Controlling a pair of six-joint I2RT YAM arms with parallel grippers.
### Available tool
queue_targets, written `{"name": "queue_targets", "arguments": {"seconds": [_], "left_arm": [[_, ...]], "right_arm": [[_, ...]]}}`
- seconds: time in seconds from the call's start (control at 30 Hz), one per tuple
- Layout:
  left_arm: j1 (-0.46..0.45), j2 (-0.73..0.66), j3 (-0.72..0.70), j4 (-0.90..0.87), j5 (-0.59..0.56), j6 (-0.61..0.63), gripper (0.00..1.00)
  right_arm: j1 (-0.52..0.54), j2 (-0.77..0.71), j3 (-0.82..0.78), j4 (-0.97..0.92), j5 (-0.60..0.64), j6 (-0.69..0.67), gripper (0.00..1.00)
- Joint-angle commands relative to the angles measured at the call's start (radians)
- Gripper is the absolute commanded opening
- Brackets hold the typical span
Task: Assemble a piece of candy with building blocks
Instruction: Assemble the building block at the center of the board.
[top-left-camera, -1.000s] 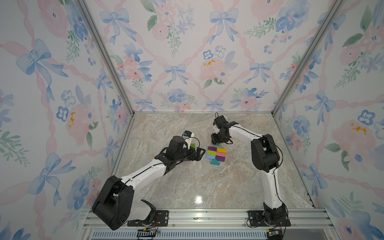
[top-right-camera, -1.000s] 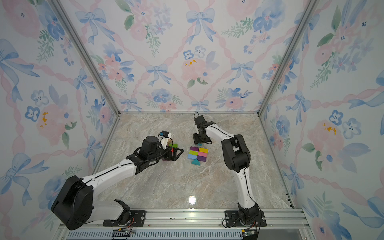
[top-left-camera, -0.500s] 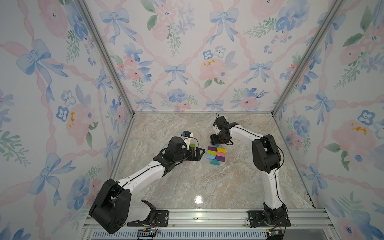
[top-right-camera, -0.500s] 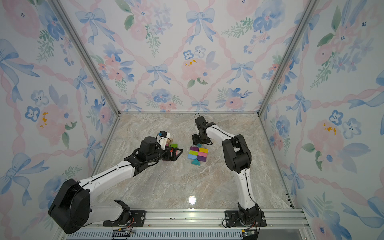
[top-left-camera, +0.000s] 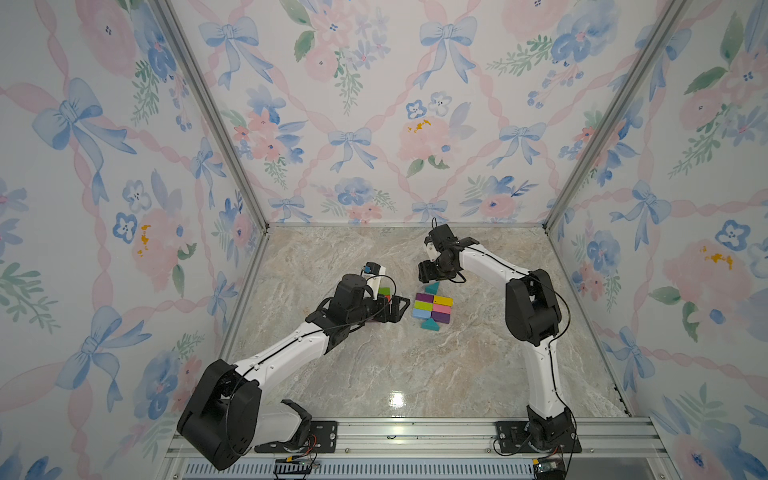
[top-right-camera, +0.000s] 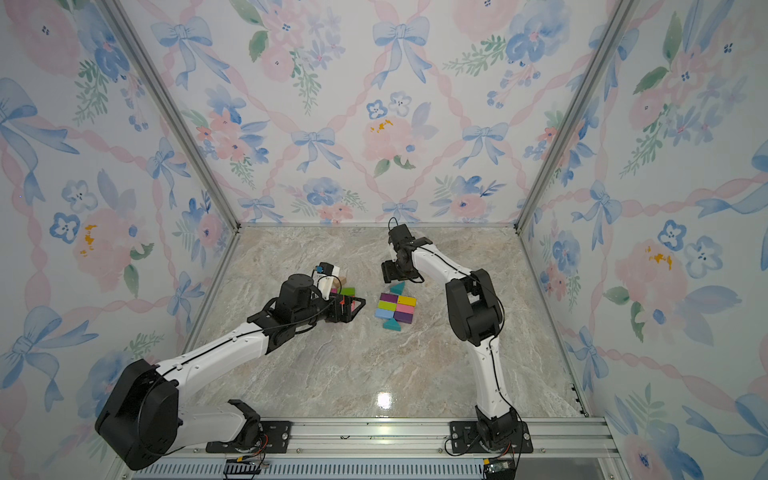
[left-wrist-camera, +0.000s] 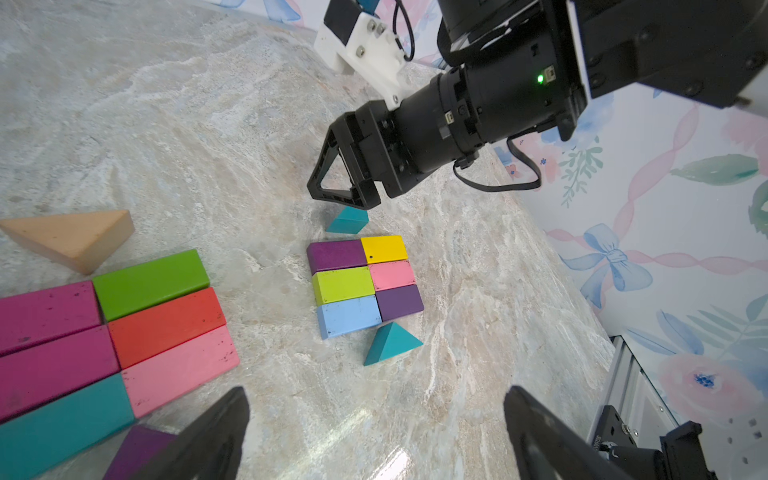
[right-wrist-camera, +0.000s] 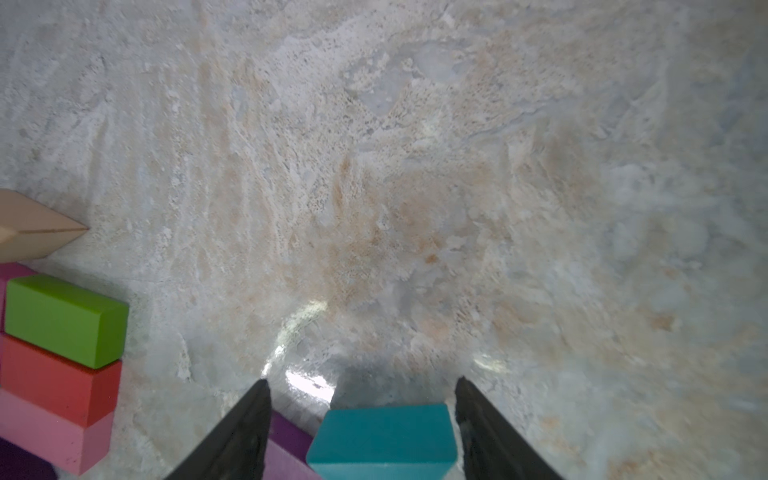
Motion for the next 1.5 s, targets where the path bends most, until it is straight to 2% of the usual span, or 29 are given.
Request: {"name": "queue_targets", "arguments": {"seconds": [0.0, 0.27, 0.93, 1.47], "left_arm": [[-0.006, 0.018, 0.005, 0.004, -0.005, 0.000, 0.98], [-0.006, 0.027, 0.002, 0.003, -0.006, 0.003, 0.98], [-0.006, 0.004, -0.007, 0.004, -0.012, -0.003, 0.98], [-0.008, -0.004, -0.009, 0.002, -0.012, -0.003, 0.98]], "right_arm": [[-0.003, 0.047, 0.040, -0.043, -0.023, -0.020, 0.71], [-0.006, 0.069, 0.053, -0.077, -0.034, -0.025, 0.68], [-0.017, 0.014, -0.014, -0.066, -0.031, -0.026, 0.67], [-0.032, -0.015, 0.008, -0.084, -0.030, -0.033, 0.67]]}}
